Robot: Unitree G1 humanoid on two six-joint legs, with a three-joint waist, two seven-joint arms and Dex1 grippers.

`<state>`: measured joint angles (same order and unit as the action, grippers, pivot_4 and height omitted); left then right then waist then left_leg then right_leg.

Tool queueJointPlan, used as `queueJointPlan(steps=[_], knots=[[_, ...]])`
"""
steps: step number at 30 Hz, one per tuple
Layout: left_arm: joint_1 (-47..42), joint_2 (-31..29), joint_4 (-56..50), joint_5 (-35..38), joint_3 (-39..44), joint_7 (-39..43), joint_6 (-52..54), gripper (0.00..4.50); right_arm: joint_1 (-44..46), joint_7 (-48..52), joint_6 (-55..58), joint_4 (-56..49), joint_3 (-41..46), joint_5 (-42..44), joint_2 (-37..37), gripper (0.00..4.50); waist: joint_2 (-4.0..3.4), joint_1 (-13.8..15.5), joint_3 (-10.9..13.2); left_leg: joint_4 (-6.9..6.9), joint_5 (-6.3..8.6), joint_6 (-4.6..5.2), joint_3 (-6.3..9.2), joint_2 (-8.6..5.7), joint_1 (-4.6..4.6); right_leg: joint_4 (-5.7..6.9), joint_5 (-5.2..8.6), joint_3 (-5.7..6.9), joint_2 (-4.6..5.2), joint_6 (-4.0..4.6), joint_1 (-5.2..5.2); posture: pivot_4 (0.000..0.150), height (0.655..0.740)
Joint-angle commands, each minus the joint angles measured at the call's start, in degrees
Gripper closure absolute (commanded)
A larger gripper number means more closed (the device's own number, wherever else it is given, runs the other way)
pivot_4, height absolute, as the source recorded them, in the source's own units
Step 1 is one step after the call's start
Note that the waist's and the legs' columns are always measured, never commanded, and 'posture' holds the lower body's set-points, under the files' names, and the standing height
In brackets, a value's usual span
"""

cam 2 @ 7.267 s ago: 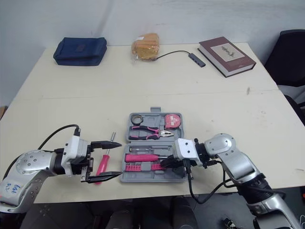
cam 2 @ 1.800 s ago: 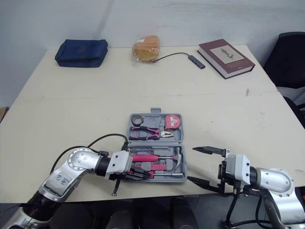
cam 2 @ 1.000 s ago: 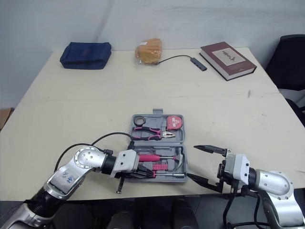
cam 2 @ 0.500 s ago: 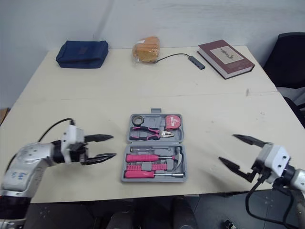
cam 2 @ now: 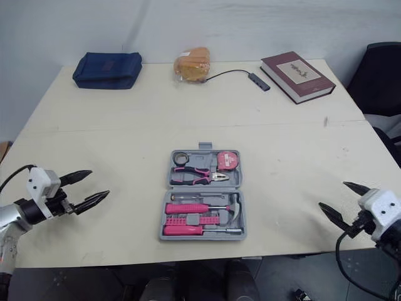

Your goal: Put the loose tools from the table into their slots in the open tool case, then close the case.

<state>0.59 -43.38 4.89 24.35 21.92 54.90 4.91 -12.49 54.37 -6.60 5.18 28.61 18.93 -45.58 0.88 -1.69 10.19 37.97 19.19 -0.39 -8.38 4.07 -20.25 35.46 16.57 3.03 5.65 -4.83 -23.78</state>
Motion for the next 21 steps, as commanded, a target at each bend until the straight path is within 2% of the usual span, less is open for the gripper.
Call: queueJointPlan(steps=[1, 3, 5, 6, 8, 9, 13, 14, 15, 21], knots=[[-1.16, 0.96, -4.93, -0.07, -2.75, -1.25, 2.05, 0.06, 3.17, 1.76, 3.36, -3.42, -4.0, 1.9, -0.4, 0.0, -0.03, -0.1, 0.02, 0.0, 0.02, -0.04, -0.03, 0.0, 0.03, 0.03, 0.0, -0.03, 0.0, 0.0, 0.0, 0.15, 0.74], [-2.6, 1.62, -6.34, -0.47, -5.15, -2.23, 4.04, 0.06, 5.71, 2.46, 5.02, -5.18, -7.37, 2.12, 0.17, 0.0, -0.05, -0.09, 0.03, 0.0, 0.01, -0.08, -0.04, 0.0, 0.04, 0.09, 0.0, -0.03, -0.04, 0.0, -0.01, 0.15, 0.74], [-4.29, 2.52, -7.65, -1.24, -7.77, -3.28, 5.73, 0.58, 8.27, 3.16, 5.39, -6.18, -11.28, 0.87, 0.54, 0.0, -0.05, -0.06, 0.03, 0.01, -0.12, 0.07, -0.04, 0.04, 0.03, 0.09, 0.0, -0.01, -0.1, 0.0, -0.02, 0.15, 0.74], [-5.0, 2.85, -8.14, -1.47, -8.91, -3.6, 6.4, 0.84, 9.33, 3.13, 5.35, -6.4, -12.83, 0.03, 0.69, 0.26, -0.05, -0.01, 0.03, 0.01, -0.12, 0.07, -0.03, 0.05, 0.04, 0.09, 0.0, -0.01, -0.13, 0.0, -0.02, 0.15, 0.74], [-6.71, 3.6, -8.91, -2.37, -11.62, -4.24, 7.74, 1.64, 12.31, 2.19, 6.05, -6.46, -16.49, -1.93, 1.47, 0.83, -0.05, 0.05, 0.03, 0.01, -0.13, 0.06, -0.03, 0.03, 0.01, 0.09, 0.0, 0.01, -0.15, 0.0, -0.03, 0.15, 0.74], [-7.37, 4.02, -9.2, -2.79, -12.64, -4.67, 8.3, 2.2, 13.48, 1.96, 6.17, -6.43, -17.91, -2.65, 1.74, 1.38, -0.05, 0.07, 0.03, 0.01, -0.13, 0.06, -0.03, 0.03, 0.01, 0.09, 0.0, 0.01, -0.15, 0.0, -0.03, 0.15, 0.74], [-9.83, 5.89, -9.84, -5.16, -16.82, -6.82, 10.38, 3.87, 18.73, 1.3, 6.43, -6.22, -24.56, -7.01, 2.85, 3.24, -0.05, 0.06, 0.03, 0.03, -0.2, -0.04, -0.09, -0.11, -0.08, 0.08, -0.01, -0.02, -0.2, -0.02, -0.13, 0.15, 0.74], [-10.58, 6.62, -9.66, -5.9, -18.08, -7.48, 11.04, 4.38, 19.96, 1.01, 6.79, -6.44, -26.56, -8.22, 3.47, 3.82, -0.05, 0.04, 0.03, 0.03, -0.27, -0.16, -0.09, -0.18, -0.12, 0.08, -0.01, -0.01, -0.23, -0.03, -0.17, 0.15, 0.74], [-11.13, 7.09, -9.45, -6.44, -18.89, -7.92, 11.51, 4.5, 20.84, 0.74, 7.1, -6.59, -27.93, -9.1, 3.96, 4.35, -0.04, 0.07, 0.03, 0.03, -0.28, -0.17, -0.1, -0.19, -0.12, 0.08, -0.02, -0.02, -0.22, -0.04, -0.17, 0.15, 0.74], [-13.29, 9.35, -7.53, -9.72, -23.5, -8.96, 12.45, 4.5, 25.55, -2.99, 9.17, -7.49, -34.26, -13.5, 8.67, 4.43, -0.04, 0.01, 0.03, 0.05, -0.3, -0.2, -0.09, -0.25, -0.18, 0.11, -0.02, -0.01, -0.25, -0.04, -0.22, 0.15, 0.74]])
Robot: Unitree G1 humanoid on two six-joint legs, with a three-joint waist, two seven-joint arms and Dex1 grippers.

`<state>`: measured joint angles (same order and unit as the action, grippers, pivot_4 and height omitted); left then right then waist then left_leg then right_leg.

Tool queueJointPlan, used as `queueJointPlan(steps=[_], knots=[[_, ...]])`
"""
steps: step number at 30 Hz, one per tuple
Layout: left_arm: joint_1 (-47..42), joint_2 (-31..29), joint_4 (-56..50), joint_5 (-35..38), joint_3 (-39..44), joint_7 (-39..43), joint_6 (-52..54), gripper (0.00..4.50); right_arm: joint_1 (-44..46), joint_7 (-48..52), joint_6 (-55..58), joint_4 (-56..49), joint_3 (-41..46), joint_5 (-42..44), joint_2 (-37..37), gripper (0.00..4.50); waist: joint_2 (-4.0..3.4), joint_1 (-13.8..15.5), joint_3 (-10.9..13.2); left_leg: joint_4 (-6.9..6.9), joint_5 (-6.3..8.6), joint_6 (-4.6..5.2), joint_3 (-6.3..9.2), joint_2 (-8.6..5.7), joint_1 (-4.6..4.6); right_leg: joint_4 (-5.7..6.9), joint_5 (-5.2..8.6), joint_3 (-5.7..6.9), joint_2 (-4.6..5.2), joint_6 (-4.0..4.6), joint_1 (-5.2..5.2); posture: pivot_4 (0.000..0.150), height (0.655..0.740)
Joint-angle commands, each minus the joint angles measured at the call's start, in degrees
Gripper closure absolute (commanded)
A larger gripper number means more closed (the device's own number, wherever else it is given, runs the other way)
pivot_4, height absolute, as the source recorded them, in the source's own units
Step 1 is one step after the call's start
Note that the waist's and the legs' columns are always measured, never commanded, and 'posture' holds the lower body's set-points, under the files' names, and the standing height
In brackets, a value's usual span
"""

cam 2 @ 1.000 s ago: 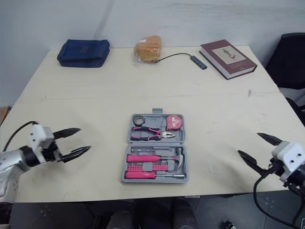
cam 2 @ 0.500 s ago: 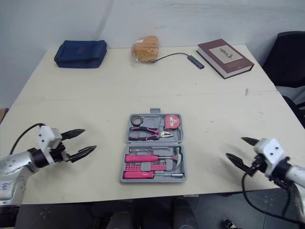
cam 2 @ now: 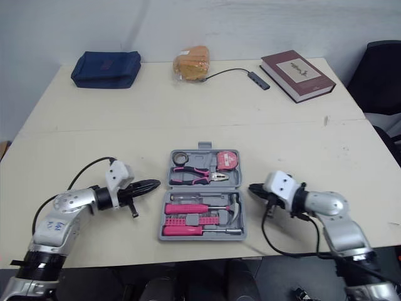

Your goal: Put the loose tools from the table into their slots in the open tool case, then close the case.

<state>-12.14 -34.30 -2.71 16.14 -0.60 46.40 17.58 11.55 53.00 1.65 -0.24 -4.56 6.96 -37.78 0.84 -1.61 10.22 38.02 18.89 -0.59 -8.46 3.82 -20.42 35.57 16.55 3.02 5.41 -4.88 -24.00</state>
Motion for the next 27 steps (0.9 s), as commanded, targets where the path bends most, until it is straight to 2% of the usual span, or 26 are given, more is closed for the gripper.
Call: queueJointPlan(steps=[1, 15, 26, 27], knots=[[-0.71, 0.69, 0.05, -1.61, -1.31, -0.62, -0.1, 4.5, 1.96, -1.99, 1.46, -2.3, -1.66, -1.97, 1.31, 4.43, 0.0, -0.09, 0.0, 0.01, 0.0, 0.0, -0.01, 0.0, 0.01, 0.02, 0.0, -0.02, 0.0, 0.0, -0.01, 0.15, 0.74], [0.86, 1.71, -1.07, -2.1, -2.56, 0.58, -0.36, 4.5, 4.31, 0.09, 5.58, -7.29, -6.53, -2.58, 3.58, 4.43, 0.01, -0.13, -0.01, 0.04, -0.02, 0.09, 0.03, 0.08, 0.03, 0.16, 0.01, -0.01, 0.05, 0.01, -0.02, 0.15, 0.74], [2.39, -1.11, 1.45, -4.7, 0.92, -3.19, 1.82, 4.5, 6.62, 1.07, 7.44, -2.95, -4.69, -3.79, 0.86, 4.43, 0.01, -0.6, -0.01, 0.03, -0.01, 0.16, 0.03, 0.11, 0.12, 0.3, 0.03, -0.02, 0.05, 0.08, -0.02, 0.15, 0.74], [2.5, -1.34, 1.86, -5.04, 2.6, -5.15, 1.44, 4.26, 6.23, 1.61, 10.91, -3.39, -3.47, -2.33, 0.07, 4.48, 0.01, -0.59, -0.01, 0.03, -0.01, 0.16, 0.04, 0.14, 0.13, 0.32, 0.03, -0.02, 0.05, 0.09, -0.02, 0.15, 0.74]])
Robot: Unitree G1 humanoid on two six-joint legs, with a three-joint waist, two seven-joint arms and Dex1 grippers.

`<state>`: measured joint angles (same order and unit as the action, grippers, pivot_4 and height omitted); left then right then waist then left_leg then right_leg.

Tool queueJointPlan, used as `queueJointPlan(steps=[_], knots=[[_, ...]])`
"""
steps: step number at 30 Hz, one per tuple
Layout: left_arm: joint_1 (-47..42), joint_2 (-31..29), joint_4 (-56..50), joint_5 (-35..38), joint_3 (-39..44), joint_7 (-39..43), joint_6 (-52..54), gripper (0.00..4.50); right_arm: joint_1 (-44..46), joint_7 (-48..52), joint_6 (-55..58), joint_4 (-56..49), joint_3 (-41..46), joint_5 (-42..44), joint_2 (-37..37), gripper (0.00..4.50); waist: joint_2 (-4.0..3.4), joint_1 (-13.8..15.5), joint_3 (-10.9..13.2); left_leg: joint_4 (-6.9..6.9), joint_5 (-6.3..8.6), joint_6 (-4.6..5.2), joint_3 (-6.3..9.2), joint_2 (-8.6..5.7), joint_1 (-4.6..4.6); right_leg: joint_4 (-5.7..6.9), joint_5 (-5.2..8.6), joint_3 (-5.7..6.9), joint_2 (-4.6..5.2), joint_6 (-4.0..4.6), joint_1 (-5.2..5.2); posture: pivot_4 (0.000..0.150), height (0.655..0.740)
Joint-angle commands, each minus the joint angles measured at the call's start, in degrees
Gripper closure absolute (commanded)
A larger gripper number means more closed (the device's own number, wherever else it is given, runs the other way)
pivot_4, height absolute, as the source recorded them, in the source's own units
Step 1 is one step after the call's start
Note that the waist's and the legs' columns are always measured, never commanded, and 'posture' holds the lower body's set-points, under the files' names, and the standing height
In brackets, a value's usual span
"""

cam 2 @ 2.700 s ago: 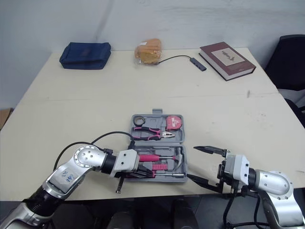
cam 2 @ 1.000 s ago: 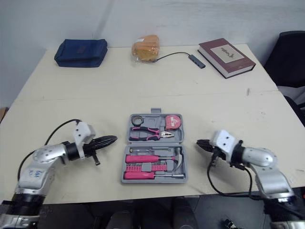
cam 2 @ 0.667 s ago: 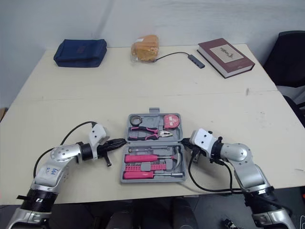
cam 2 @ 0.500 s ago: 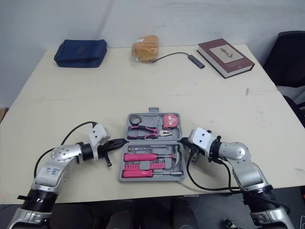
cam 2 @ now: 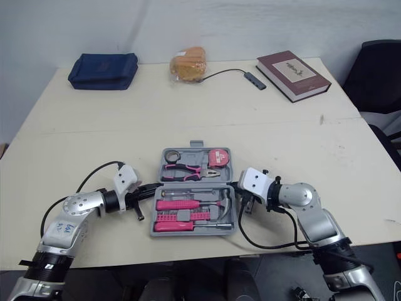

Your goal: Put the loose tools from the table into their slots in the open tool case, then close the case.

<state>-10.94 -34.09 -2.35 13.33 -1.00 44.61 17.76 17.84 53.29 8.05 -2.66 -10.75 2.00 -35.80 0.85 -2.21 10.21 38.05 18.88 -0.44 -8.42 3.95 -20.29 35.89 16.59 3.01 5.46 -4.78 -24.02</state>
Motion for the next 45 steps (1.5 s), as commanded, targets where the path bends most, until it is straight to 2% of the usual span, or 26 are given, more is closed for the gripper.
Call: queueJointPlan(steps=[1, 3, 6, 9, 10, 15, 17, 19, 22, 28, 34, 45], knots=[[1.36, -1.83, 1.67, -1.65, 4.65, -4.33, 1.48, 3.98, -0.36, 1.56, 5.74, -1.05, 3.83, 3.47, -2.69, 4.18, 0.0, 0.05, 0.0, 0.0, 0.0, 0.0, 0.0, 0.04, 0.0, 0.0, 0.0, 0.0, 0.01, 0.01, 0.0, 0.15, 0.74], [1.94, -2.82, 1.35, 0.06, 7.67, -4.07, 0.48, 3.25, -1.05, 2.46, 8.02, -1.25, 5.9, 5.18, -4.69, 3.47, 0.0, 0.19, 0.0, 0.0, 0.0, 0.01, 0.01, 0.17, -0.01, 0.0, 0.0, 0.0, 0.03, 0.01, 0.0, 0.15, 0.74], [2.61, -4.05, -0.68, 4.47, 11.3, -0.95, 0.55, 1.86, -1.33, 2.7, 10.86, -2.56, 9.47, 8.36, -6.44, 1.96, 0.0, 0.47, 0.0, 0.0, 0.04, 0.06, 0.0, 0.17, -0.08, -0.07, 0.0, 0.02, 0.07, 0.01, -0.06, 0.15, 0.74], [2.37, -6.28, -5.95, 9.45, 13.7, 1.14, 7.24, 0.45, 0.64, 1.65, 25.71, -8.14, 14.1, 16.63, -6.81, 0.39, 0.0, 0.6, 0.0, 0.03, 0.0, 0.01, -0.01, 0.14, -0.48, -0.02, 0.0, 0.0, 0.09, 0.0, -0.46, 0.15, 0.74], [1.53, -6.91, -7.75, 11.2, 14.3, -0.37, 13.03, 0.22, 2.14, 0.54, 32.58, -10.03, 15.93, 20.67, -6.14, 0.19, 0.0, 0.62, 0.01, 0.06, -0.08, -0.08, 0.01, 0.14, -0.64, 0.01, 0.0, 0.02, 0.1, 0.0, -0.59, 0.15, 0.74], [-6.79, -7.07, -12.65, 19.92, 14.57, -6.93, 37.27, 0.22, 12.67, -5.17, 63.53, -16.35, 15.59, 30.6, -6.28, 0.19, 0.02, 0.57, 0.01, 0.13, -0.13, 0.03, 0.11, 0.13, -0.9, 0.1, -0.05, 0.03, 0.11, 0.01, -0.81, 0.15, 0.74], [-11.65, -5.58, -12.98, 20.75, 13.14, -11.23, 46.12, 0.22, 18.83, -9.52, 75.75, -15.05, 15.96, 31.54, -2.47, 0.19, 0.03, 0.56, 0.01, 0.1, -0.12, 0.06, 0.15, 0.1, -0.89, 0.08, -0.05, 0.06, 0.1, 0.01, -0.79, 0.15, 0.74], [-15.43, -3.37, -13.07, 21.3, 12.7, -14.86, 52.06, 0.22, 23.02, -13.66, 82.9, -13.05, 15.59, 30.96, 0.35, 0.19, 0.03, 0.56, 0.01, 0.11, -0.16, 0.02, 0.14, -0.05, -0.94, 0.09, -0.05, 0.06, 0.07, 0.01, -0.83, 0.15, 0.74], [-19.39, -1.01, -14.09, 18.9, 9.1, -19.63, 56.04, 0.22, 27.88, -21.57, 84.45, -8.02, 10.93, 29.31, 2.86, 0.19, 0.03, 0.55, 0.01, 0.11, -0.31, -0.16, 0.12, -0.17, -1.02, 0.09, -0.07, 0.05, 0.04, -0.01, -0.91, 0.15, 0.74], [-22.9, 4.08, -10.27, 14.16, 7.95, -27.42, 56.81, 0.22, 31.65, -29.54, 84.45, -2.53, 10.78, 30.57, 7.5, 0.19, 0.04, 0.55, 0.0, 0.11, -0.41, -0.15, -0.02, -0.3, -1.36, 0.1, -0.14, -0.02, -0.08, -0.16, -1.19, 0.15, 0.74], [-25.21, 4.56, -8.91, 13.68, 6.45, -27.6, 59.23, 0.22, 32.93, -33.56, 84.45, -0.16, 9.42, 30.54, 7.42, 0.19, 0.03, 0.6, 0.0, 0.22, -0.45, -0.18, -0.02, -0.29, -1.85, 0.09, -0.18, 0.13, -0.14, -0.22, -1.53, 0.15, 0.74], [-26.46, 4.8, -9.06, 13.04, 4.34, -26.97, 61.44, 0.22, 31.1, -37.35, 84.45, -0.55, 9.95, 35.71, 5.67, 0.19, 0.03, 0.61, 0.0, 0.26, -0.53, -0.11, 0.0, -0.36, -1.87, 0.1, -0.25, 0.07, -0.11, -0.34, -1.53, 0.15, 0.74]])
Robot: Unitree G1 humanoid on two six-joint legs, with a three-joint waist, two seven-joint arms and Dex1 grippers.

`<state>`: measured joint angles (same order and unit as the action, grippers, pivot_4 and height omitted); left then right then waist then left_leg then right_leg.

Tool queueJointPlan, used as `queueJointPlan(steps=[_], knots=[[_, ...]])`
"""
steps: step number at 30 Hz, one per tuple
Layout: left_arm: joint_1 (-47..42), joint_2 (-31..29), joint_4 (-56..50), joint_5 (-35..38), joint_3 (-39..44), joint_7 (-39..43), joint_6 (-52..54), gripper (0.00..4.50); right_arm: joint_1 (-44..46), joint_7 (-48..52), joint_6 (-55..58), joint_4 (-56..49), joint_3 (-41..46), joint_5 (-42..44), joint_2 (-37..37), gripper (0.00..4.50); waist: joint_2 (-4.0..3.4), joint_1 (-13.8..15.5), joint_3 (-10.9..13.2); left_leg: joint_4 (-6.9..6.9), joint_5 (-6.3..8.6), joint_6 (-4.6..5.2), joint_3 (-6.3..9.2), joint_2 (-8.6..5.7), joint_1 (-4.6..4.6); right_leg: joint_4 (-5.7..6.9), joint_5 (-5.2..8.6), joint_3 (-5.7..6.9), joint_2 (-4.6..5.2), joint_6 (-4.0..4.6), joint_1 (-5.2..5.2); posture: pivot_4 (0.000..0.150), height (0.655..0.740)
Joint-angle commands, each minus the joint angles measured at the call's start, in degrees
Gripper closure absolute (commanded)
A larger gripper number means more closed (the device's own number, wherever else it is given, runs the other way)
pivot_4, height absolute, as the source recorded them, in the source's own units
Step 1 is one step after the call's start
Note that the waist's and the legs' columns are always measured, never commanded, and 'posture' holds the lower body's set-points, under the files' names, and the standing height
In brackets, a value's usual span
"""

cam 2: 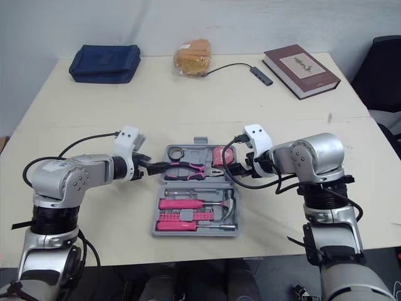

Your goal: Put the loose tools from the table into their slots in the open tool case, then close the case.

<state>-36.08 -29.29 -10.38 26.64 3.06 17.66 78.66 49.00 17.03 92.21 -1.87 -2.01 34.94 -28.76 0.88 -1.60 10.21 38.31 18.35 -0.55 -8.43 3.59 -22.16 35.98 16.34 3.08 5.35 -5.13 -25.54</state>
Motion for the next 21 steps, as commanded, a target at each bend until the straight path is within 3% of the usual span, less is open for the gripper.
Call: queueJointPlan(steps=[1, 14, 16, 19, 21], knots=[[-1.24, -0.33, -1.02, -0.55, -0.03, -0.01, 0.61, 0.22, -0.18, -1.56, 0.29, -1.08, 1.28, 3.18, -1.56, 0.19, 0.0, 0.0, 0.0, 0.0, 0.0, 0.0, 0.0, 0.0, 0.0, 0.0, -0.01, 0.0, 0.0, -0.01, 0.0, 0.15, 0.74], [-1.39, -0.8, -1.02, -2.9, -1.96, -0.64, 0.86, 0.22, -0.87, -6.15, 0.29, 2.68, 0.81, 3.2, 2.24, 0.19, 0.07, -0.12, -0.05, 0.39, -0.03, 0.02, 0.04, 0.03, 0.02, 0.04, -0.1, -0.07, 0.01, 0.03, 0.03, 0.15, 0.74], [-1.46, -0.06, -0.87, -2.75, -1.87, -0.68, 1.19, 0.74, -0.91, -6.73, 0.29, 3.17, 0.76, 3.77, 3.02, 0.0, 0.11, -0.18, -0.07, 0.47, -0.04, 0.02, 0.04, 0.06, 0.02, 0.06, -0.14, -0.09, 0.0, 0.05, 0.03, 0.15, 0.74], [-2.13, 1.64, -0.48, -2.45, -1.81, -0.76, 1.62, 1.79, -0.91, -8.03, 0.29, 4.47, 1.18, 4.74, 4.82, 0.78, 0.19, -0.21, -0.12, 0.52, -0.04, 0.03, 0.04, 0.09, 0.03, 0.09, -0.15, -0.1, -0.02, 0.06, 0.04, 0.15, 0.74], [-2.42, 2.5, -0.32, -2.34, -1.46, -0.7, 1.99, 2.75, -0.76, -9.0, 0.29, 5.51, 1.87, 5.4, 5.72, 1.79, 0.19, -0.32, -0.12, 0.52, -0.04, 0.03, 0.04, 0.09, 0.03, 0.09, -0.15, -0.11, -0.02, 0.06, 0.04, 0.15, 0.74]])
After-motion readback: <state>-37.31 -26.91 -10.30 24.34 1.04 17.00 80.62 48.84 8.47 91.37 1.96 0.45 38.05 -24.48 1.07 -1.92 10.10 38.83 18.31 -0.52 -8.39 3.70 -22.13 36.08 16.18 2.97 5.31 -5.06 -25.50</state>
